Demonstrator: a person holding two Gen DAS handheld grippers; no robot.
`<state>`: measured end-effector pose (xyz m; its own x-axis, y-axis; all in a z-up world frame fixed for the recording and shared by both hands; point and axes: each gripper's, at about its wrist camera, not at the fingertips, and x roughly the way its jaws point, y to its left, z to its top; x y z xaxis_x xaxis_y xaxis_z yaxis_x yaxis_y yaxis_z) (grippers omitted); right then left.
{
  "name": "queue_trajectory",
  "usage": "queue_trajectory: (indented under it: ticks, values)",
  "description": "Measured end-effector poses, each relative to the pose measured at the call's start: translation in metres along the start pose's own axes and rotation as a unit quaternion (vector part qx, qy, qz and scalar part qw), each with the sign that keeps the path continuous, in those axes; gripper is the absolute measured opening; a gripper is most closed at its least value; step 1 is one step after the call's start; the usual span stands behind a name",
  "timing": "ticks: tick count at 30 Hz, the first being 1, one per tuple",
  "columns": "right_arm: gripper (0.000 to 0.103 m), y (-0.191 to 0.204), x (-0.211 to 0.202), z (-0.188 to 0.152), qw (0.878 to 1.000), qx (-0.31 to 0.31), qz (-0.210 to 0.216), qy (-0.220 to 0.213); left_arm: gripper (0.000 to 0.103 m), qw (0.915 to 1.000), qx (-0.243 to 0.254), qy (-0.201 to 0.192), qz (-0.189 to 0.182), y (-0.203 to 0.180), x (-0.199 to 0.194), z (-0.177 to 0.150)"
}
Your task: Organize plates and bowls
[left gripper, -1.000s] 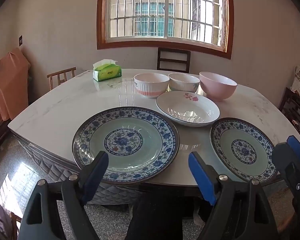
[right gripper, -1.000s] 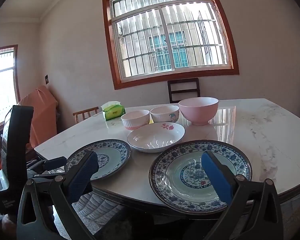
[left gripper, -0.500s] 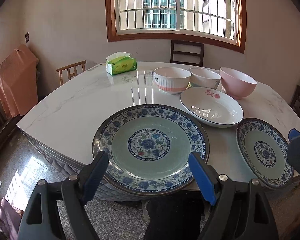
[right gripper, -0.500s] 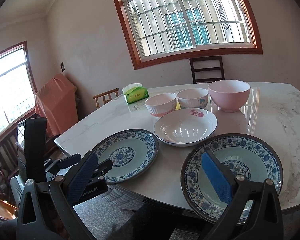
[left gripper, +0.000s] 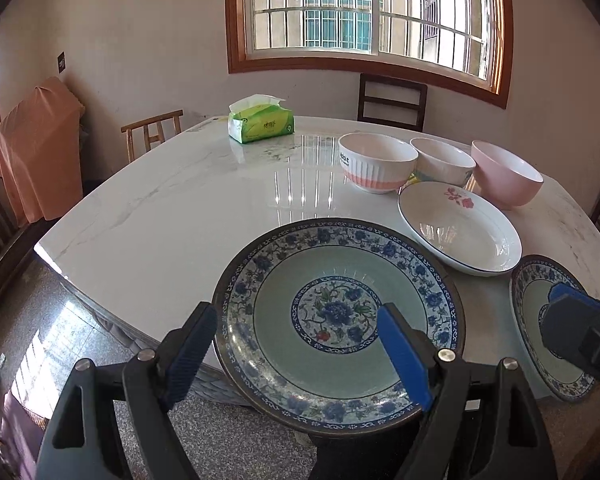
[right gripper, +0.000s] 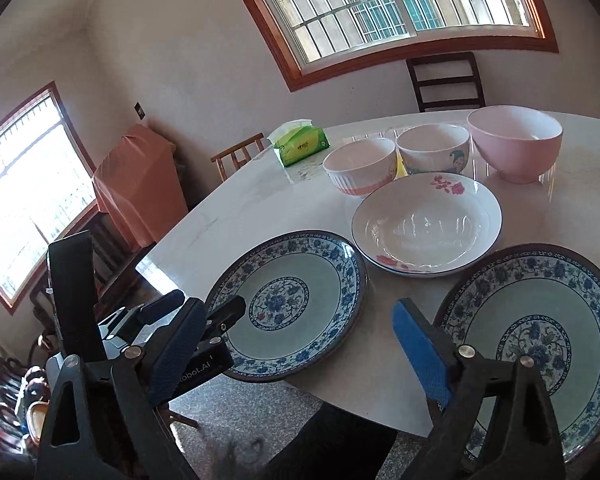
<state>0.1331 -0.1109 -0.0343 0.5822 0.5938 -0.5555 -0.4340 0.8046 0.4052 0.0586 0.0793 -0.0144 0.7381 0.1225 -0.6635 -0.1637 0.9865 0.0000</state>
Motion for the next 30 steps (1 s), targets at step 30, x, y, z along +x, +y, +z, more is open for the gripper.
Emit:
queue_trajectory:
  ticks: [30]
  values:
    - [0.077, -0.025, 0.089, 0.005, 0.993, 0.030, -0.021, 0.116, 0.084, 0.9950, -0.041, 0.089, -0.022, 0.037, 0.059, 0.007]
